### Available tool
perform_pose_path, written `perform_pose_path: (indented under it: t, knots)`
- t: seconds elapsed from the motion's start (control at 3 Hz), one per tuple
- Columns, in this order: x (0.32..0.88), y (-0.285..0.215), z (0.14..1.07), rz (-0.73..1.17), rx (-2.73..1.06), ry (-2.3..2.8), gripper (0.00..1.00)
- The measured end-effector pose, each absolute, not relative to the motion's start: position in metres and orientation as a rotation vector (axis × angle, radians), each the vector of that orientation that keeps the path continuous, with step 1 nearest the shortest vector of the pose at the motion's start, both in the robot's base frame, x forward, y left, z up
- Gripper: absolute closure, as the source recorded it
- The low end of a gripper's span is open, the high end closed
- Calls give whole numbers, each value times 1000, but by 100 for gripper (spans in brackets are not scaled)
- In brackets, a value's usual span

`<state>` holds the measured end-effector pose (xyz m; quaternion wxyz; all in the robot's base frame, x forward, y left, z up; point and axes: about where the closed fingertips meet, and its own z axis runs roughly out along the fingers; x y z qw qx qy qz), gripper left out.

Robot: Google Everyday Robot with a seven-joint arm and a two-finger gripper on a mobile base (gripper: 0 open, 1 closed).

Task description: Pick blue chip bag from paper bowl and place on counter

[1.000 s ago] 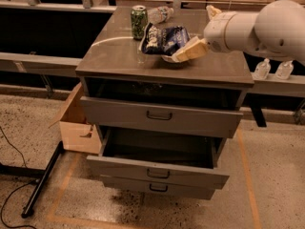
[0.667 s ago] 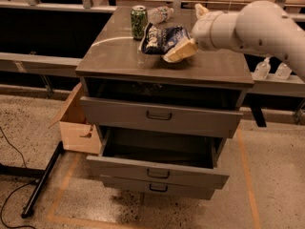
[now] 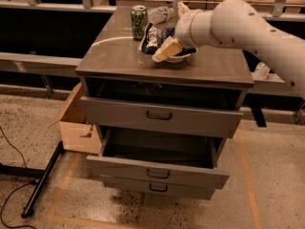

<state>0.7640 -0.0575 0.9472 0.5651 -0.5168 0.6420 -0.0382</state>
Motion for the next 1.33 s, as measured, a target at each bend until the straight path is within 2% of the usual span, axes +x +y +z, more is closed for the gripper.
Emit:
perform_pose_path:
  t: [0.67, 1.0, 1.33]
  knots:
    - [778, -29, 937, -75, -1246, 1513, 0]
    - [782, -21, 929, -64, -1254, 1524, 17]
    - [781, -15, 922, -40, -1257, 1530, 41]
